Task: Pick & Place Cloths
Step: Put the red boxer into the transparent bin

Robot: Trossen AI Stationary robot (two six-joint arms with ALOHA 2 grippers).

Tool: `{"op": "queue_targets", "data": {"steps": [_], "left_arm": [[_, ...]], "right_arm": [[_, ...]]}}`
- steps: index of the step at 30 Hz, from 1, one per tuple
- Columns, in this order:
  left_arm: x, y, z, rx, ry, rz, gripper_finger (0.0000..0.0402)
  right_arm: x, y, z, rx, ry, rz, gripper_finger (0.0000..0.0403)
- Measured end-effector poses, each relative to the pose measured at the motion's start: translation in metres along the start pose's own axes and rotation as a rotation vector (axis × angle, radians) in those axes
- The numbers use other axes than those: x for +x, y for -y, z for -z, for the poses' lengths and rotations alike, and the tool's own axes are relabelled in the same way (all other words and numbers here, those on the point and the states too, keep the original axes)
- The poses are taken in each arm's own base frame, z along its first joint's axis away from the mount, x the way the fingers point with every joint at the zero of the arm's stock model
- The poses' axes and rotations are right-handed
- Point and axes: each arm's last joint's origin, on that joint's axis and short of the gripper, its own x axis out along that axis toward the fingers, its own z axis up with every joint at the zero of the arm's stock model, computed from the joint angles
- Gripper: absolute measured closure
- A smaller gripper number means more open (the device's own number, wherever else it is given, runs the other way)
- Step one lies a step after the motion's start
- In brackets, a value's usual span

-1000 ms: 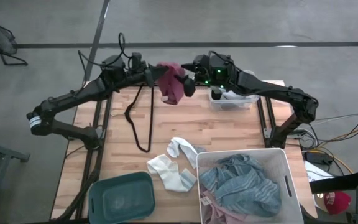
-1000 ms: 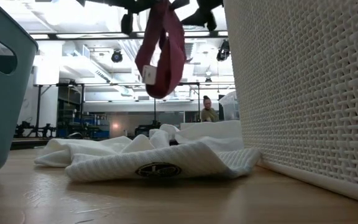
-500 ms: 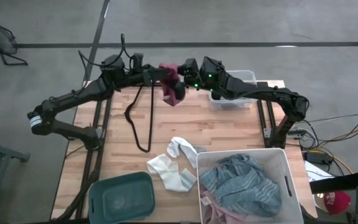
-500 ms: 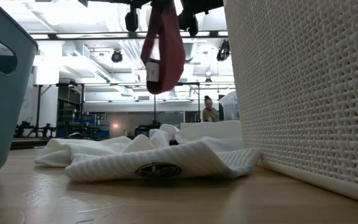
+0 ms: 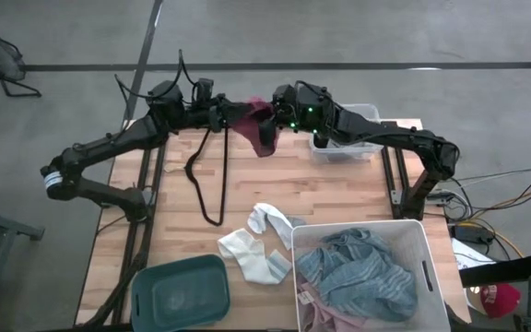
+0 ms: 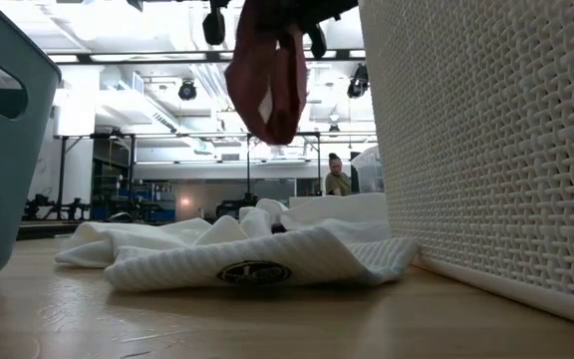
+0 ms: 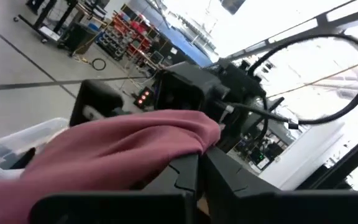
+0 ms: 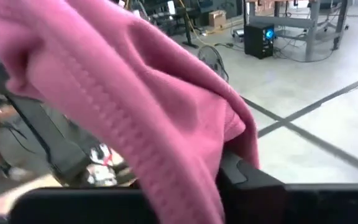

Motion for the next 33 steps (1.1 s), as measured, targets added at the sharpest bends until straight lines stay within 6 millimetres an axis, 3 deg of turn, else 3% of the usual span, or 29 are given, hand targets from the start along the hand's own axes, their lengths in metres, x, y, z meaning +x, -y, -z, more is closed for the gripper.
{"op": "queue_targets", "data": {"steps": [4,9,18,23,33], "left_arm": [[0.000,-0.001,0.000,0.075,0.008,-0.022,0.0384],[0.000,-0.002,-0.001,0.137,0.048,-0.066,0.0374],[-0.001,-0.007,0.000,0.171,0.063,-0.167,0.0272],[0.000,-0.015,0.009,0.142,-0.022,-0.224,0.0236],[-0.002,-0.023,0.019,0.102,-0.115,-0.318,0.0234]], "right_arm": [[-0.008,0.001,-0.013,-0.065,-0.035,0.047,0.0384],[-0.029,-0.006,-0.046,-0.099,0.022,0.038,0.0391],[-0.055,-0.004,-0.073,-0.225,-0.058,0.255,0.0390],[-0.063,0.008,-0.067,-0.233,-0.190,0.405,0.0392],[-0.091,0.053,-0.054,-0.224,-0.371,0.663,0.0392]]}}
